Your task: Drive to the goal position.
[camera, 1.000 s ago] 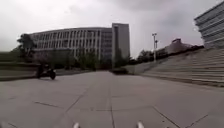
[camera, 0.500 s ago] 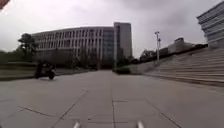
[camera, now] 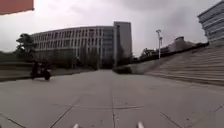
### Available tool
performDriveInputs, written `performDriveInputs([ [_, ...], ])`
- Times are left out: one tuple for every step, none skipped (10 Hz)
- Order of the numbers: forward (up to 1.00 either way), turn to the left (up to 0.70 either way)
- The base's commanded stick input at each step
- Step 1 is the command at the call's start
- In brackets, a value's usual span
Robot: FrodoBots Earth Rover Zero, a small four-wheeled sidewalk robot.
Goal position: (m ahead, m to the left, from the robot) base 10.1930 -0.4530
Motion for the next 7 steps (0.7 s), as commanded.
performDriveInputs([
  [0.78, 0.00],
  [0.78, 0.00],
  [0.80, 0.00],
  [0.81, 0.00],
  [0.81, 0.00],
  [0.81, 0.00],
  [0.81, 0.00],
])
